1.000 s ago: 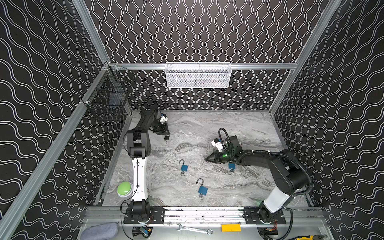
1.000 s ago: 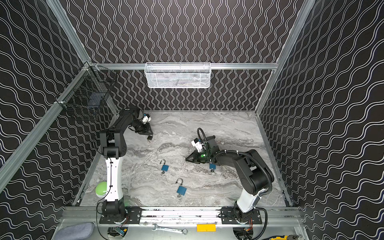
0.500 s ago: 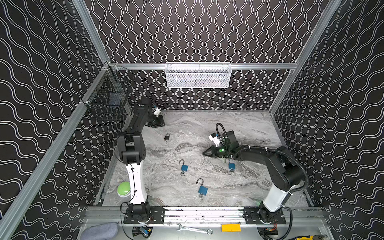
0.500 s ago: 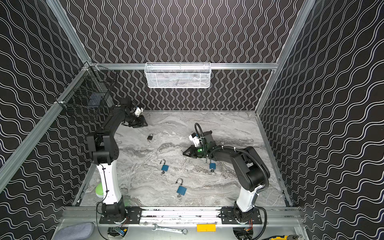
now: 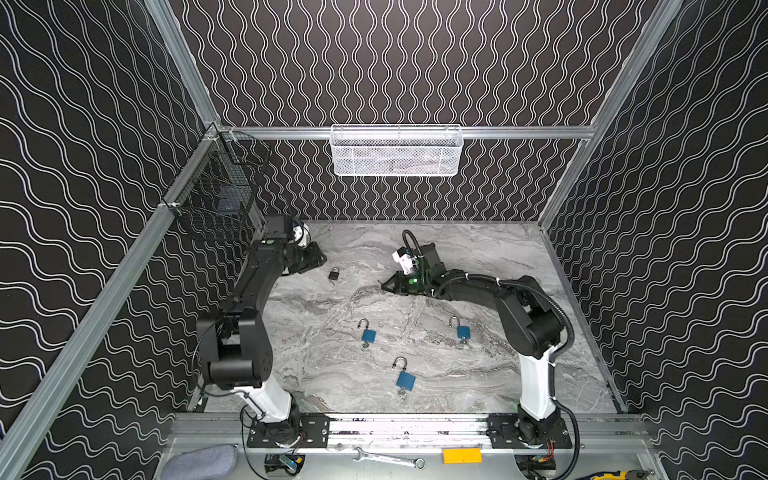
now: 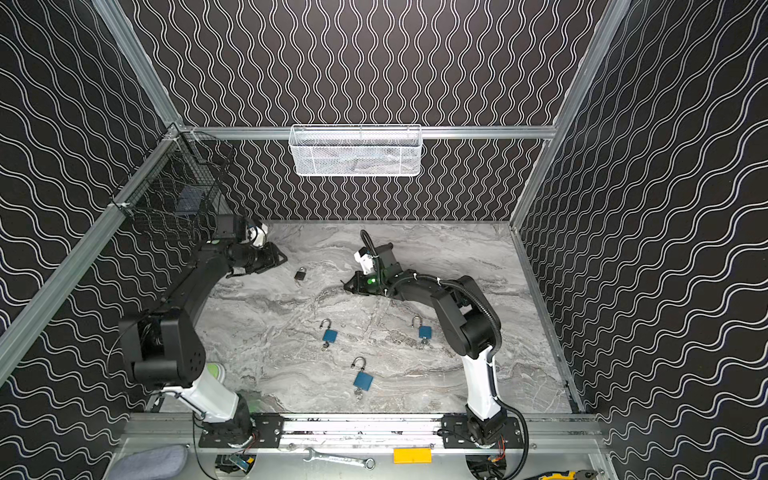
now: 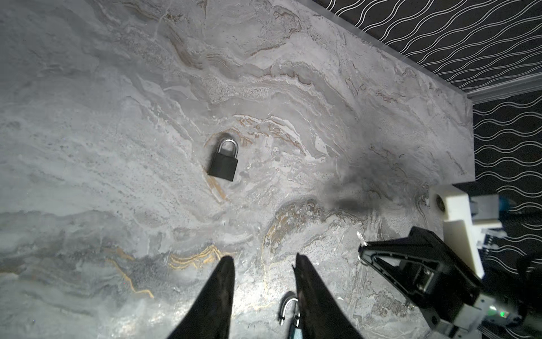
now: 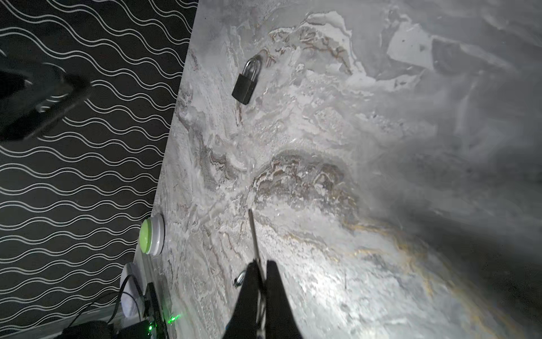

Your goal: Lock with the key

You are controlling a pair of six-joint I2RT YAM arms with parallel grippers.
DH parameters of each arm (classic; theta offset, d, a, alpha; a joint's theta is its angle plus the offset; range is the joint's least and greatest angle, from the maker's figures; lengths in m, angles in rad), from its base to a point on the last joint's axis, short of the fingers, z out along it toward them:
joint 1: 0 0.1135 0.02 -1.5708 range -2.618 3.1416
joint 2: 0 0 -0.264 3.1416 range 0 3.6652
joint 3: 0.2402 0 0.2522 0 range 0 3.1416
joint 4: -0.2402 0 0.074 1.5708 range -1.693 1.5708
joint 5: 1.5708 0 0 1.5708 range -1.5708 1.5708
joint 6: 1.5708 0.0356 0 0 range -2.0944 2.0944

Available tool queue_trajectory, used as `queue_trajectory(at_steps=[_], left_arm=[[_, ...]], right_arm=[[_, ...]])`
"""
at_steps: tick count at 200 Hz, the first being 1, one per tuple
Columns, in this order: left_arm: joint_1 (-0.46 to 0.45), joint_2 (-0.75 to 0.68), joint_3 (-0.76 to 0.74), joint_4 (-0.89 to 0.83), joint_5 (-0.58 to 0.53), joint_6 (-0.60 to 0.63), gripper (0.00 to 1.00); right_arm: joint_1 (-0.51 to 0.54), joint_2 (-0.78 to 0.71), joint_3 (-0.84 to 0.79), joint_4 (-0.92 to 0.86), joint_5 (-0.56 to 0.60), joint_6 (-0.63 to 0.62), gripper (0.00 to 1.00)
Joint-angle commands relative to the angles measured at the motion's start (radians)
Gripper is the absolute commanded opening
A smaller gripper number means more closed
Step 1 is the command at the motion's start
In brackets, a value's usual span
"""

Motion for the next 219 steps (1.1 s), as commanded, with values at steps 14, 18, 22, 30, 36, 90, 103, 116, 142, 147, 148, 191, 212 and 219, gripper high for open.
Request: queue_trajectory(at_steps=[14,18,22,30,36,90,103,116,142,147,148,191,212,219], left_arm=[[0.001,-0.144,-0.126,0.025,-0.068,-0.033,0.39],[0.002,-0.172,-0.144,0.023,-0.082,-0.036,0.39],[0.004,-0.193,-0.161,0.025,-0.090,-0.041,0.39],[0.007,-0.242,-0.195,0.030,-0.095,-0.047,0.39],[0.012,-0.275,-0.211,0.019,-0.107,-0.056,0.39],[0.019,-0.534,-0.364,0.008,-0.126,-0.122,0.42],[0.020,-0.577,-0.384,0.006,-0.138,-0.130,0.44],[0.022,-0.608,-0.401,0.007,-0.131,-0.132,0.46],[0.022,-0.649,-0.422,0.006,-0.125,-0.136,0.50],[0.022,-0.656,-0.426,0.007,-0.126,-0.138,0.50],[0.023,-0.657,-0.426,0.007,-0.126,-0.138,0.50],[0.026,-0.700,-0.434,0.004,-0.133,-0.132,0.59],[0.030,-0.706,-0.428,-0.008,-0.134,-0.127,0.59],[0.032,-0.709,-0.426,-0.013,-0.135,-0.130,0.59]], right_arm=[[0.021,0.077,0.122,-0.026,0.069,0.027,0.00],[0.024,0.090,0.138,-0.026,0.069,0.029,0.00],[0.027,0.102,0.154,-0.027,0.069,0.033,0.00],[0.031,0.126,0.189,-0.032,0.071,0.037,0.00],[0.033,0.144,0.208,-0.039,0.072,0.041,0.00],[0.052,0.283,0.403,-0.027,0.086,0.083,0.00],[0.055,0.307,0.439,-0.033,0.099,0.084,0.00],[0.058,0.325,0.460,-0.021,0.110,0.092,0.00],[0.062,0.360,0.506,-0.001,0.115,0.111,0.00],[0.065,0.368,0.518,-0.003,0.119,0.113,0.00],[0.066,0.369,0.521,-0.004,0.119,0.113,0.00],[0.087,0.437,0.570,0.073,0.138,0.192,0.00],[0.093,0.469,0.586,0.119,0.154,0.247,0.00],[0.095,0.480,0.591,0.132,0.159,0.265,0.00]])
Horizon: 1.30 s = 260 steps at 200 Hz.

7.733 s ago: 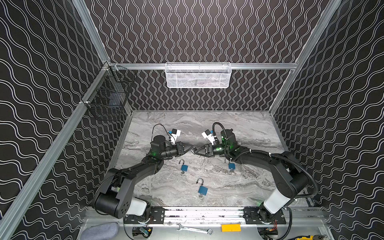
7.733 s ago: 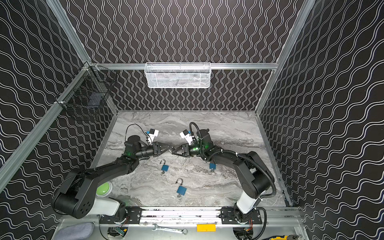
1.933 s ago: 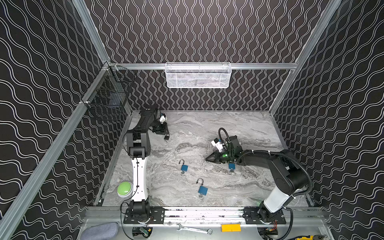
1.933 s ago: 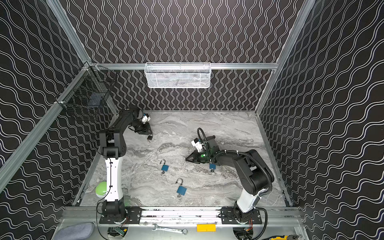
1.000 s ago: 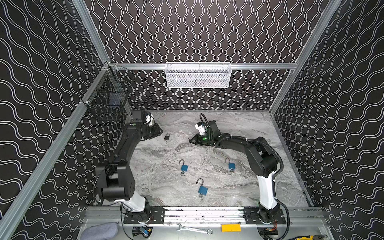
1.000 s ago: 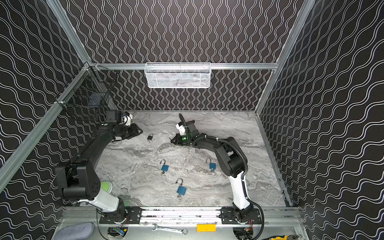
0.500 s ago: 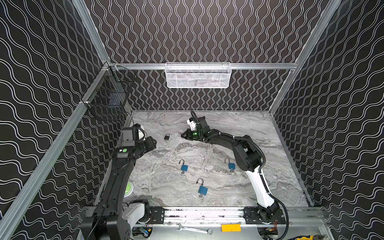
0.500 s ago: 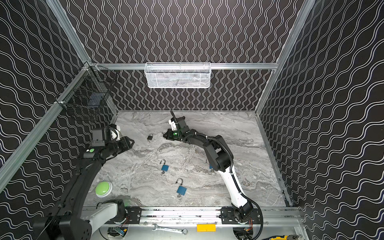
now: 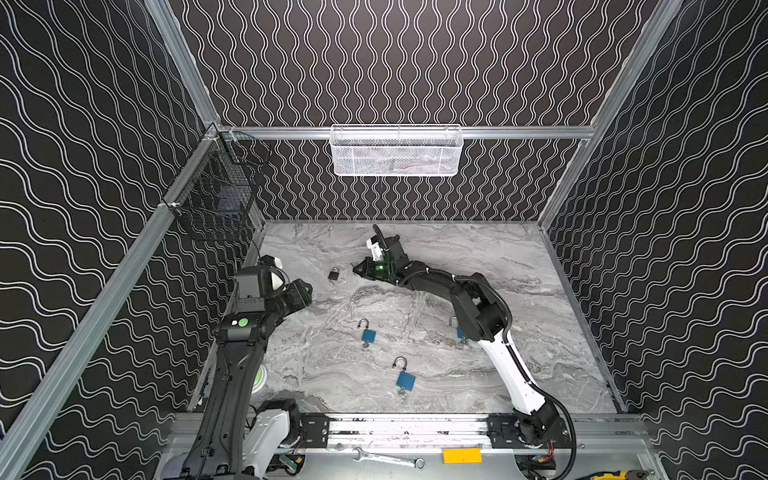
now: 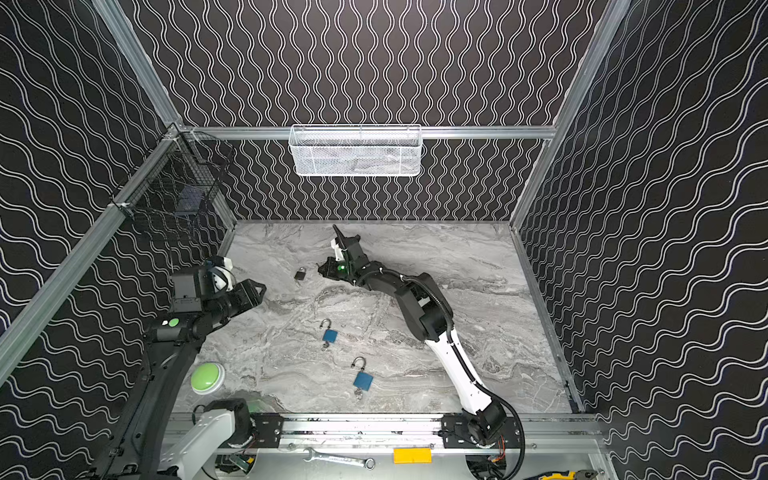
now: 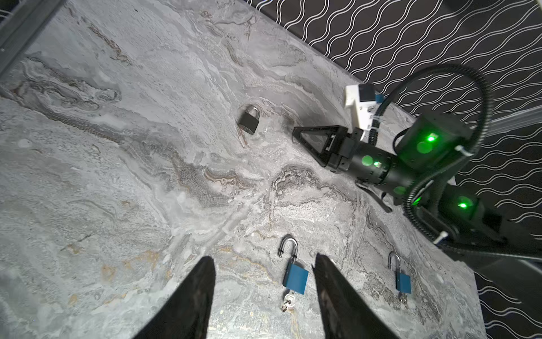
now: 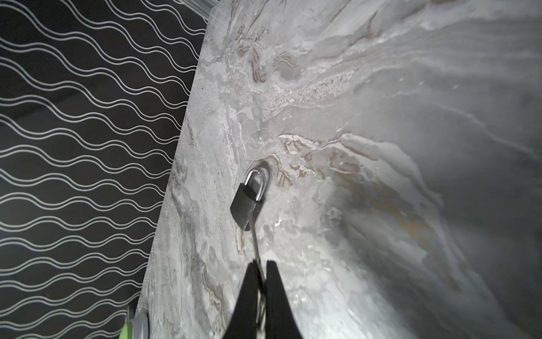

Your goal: Lock with the key

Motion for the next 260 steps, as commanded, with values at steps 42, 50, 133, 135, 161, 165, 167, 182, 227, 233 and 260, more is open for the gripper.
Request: queue_trajectory(at_steps=[42,50,133,135,161,165,167,182,227,233,260], left_arm=[[0.013,-0.019,0.002,0.026,0.033,0.009,0.71],[0.015,-0.019,0.006,0.021,0.031,0.009,0.71],[0.031,-0.041,0.022,0.010,0.050,0.015,0.98],[0.031,-0.042,0.021,0.011,0.053,0.015,0.98],[0.033,-0.042,0.022,0.006,0.049,0.022,0.98],[0.034,-0.042,0.023,0.006,0.044,0.022,0.98],[0.034,-0.042,0.024,0.004,0.044,0.023,0.98],[0.036,-0.042,0.022,0.005,0.041,0.024,0.98],[0.037,-0.039,0.025,-0.005,0.037,0.021,0.98],[0.040,-0.041,0.025,-0.006,0.035,0.021,0.98],[0.041,-0.047,0.030,-0.020,0.018,0.020,0.98]], right_arm=[[0.029,0.052,0.046,0.111,0.082,0.118,0.00],[0.031,0.055,0.045,0.119,0.084,0.125,0.00],[0.043,0.124,0.115,0.110,0.085,0.180,0.00],[0.042,0.126,0.118,0.110,0.083,0.182,0.00],[0.051,0.137,0.127,0.105,0.083,0.187,0.01],[0.052,0.139,0.127,0.106,0.083,0.188,0.02],[0.053,0.140,0.126,0.105,0.083,0.190,0.02],[0.057,0.142,0.122,0.110,0.083,0.197,0.04],[0.072,0.162,0.141,0.110,0.083,0.215,0.18],[0.073,0.165,0.142,0.113,0.083,0.218,0.20],[0.080,0.158,0.131,0.120,0.089,0.222,0.32]])
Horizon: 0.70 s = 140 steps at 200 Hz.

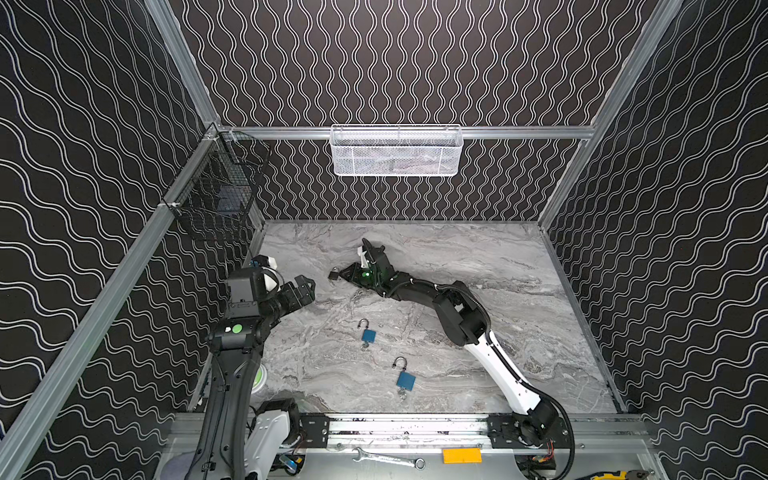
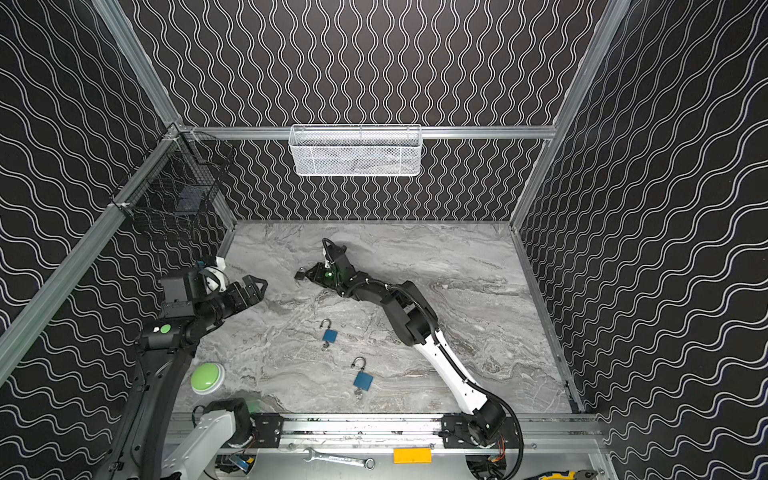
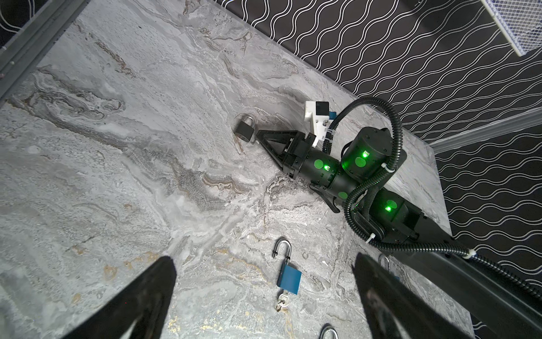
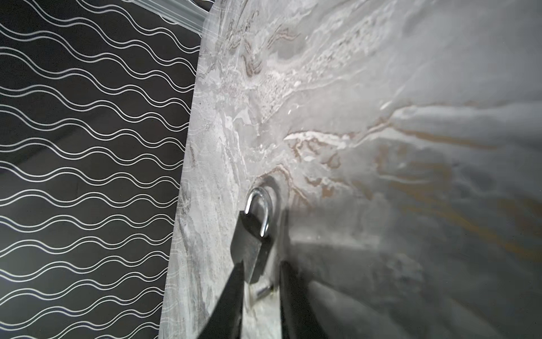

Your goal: Lock with the key

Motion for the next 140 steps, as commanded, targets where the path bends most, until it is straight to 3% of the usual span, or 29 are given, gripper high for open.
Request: queue_trajectory(at_steps=[1,78,90,96,140], left_arm=[[0.004,-0.002,0.010,0.007,-0.011,0.017,0.98],[0.005,-0.011,0.020,-0.045,-0.085,-0.011,0.98],[0.005,-0.016,0.022,-0.057,-0.092,-0.021,0.99],[0.005,-0.020,0.022,-0.063,-0.097,-0.025,0.98],[0.005,-0.037,0.021,-0.106,-0.144,-0.043,0.99]], right_arm=[[0.007,0.000,-0.003,0.005,0.009,0.013,0.32],[0.007,-0.099,-0.068,-0.031,0.038,-0.051,0.65],[0.005,-0.132,-0.094,-0.043,0.057,-0.078,0.93],[0.005,-0.146,-0.100,-0.058,0.068,-0.092,0.99],[-0.010,-0.260,-0.181,-0.119,0.088,-0.164,1.00]])
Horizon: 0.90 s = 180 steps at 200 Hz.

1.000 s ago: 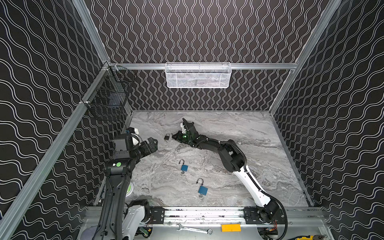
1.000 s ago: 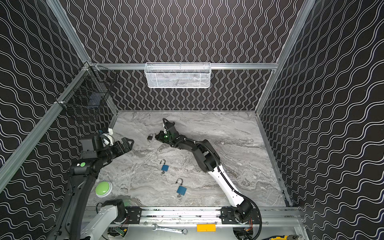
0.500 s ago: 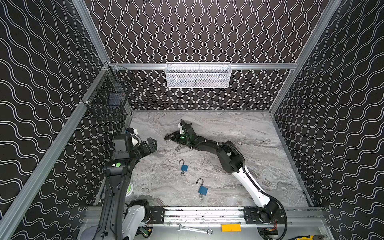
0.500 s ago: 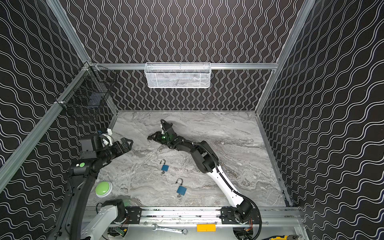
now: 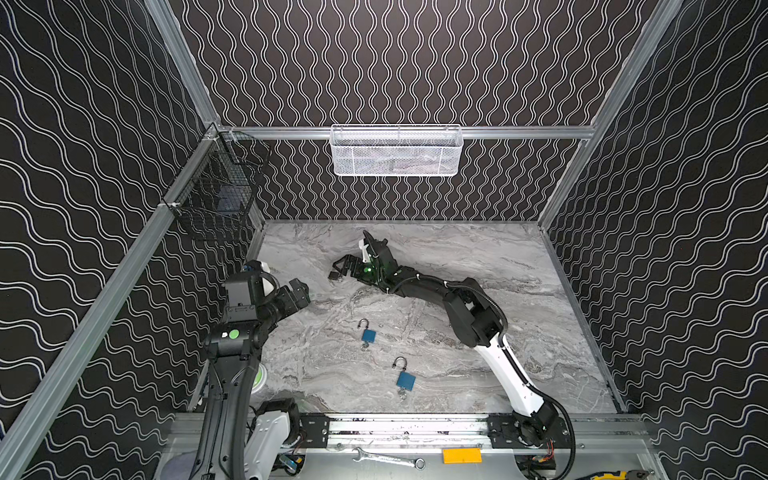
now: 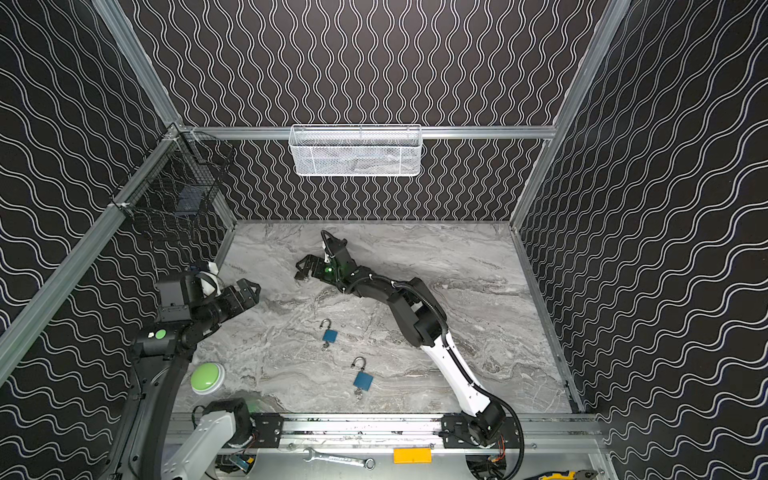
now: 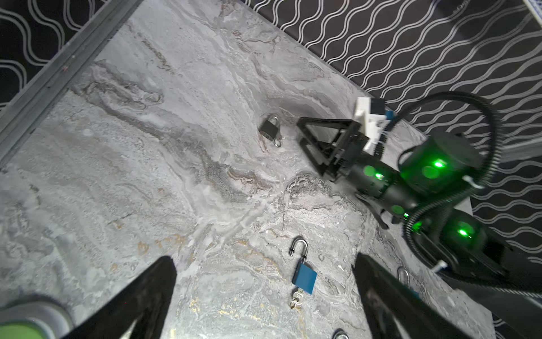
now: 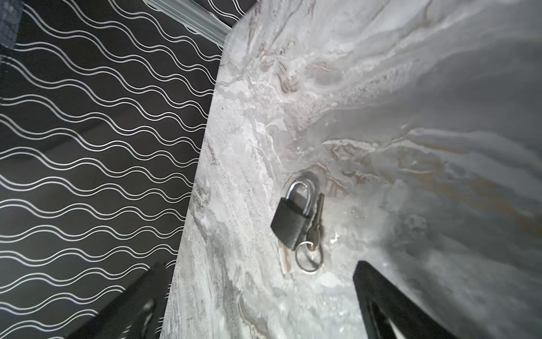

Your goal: Lock with the key

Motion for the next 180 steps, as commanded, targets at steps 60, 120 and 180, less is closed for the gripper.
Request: queue_trajectory(at_steps=[60,120,180], left_arm=[[0.002,0.035,-0.028,-0.035,-0.015,-0.021,0.99],[-0.052,0.125,-0.106,0.019,0.141,-0.066,0.99],[-0.498,0.268,-0.151,0.105,-0.085,-0.218,0.99]], right_arm=[[-0.012,-0.342,-0.273,-0.316,0.198,-0.207,1.00],[-0.042,-0.704,-0.706,-0.463,0.357,-0.136,1.00],[-0.048,-1.068,-1.069,-0.462,0.337,-0.108,1.00]])
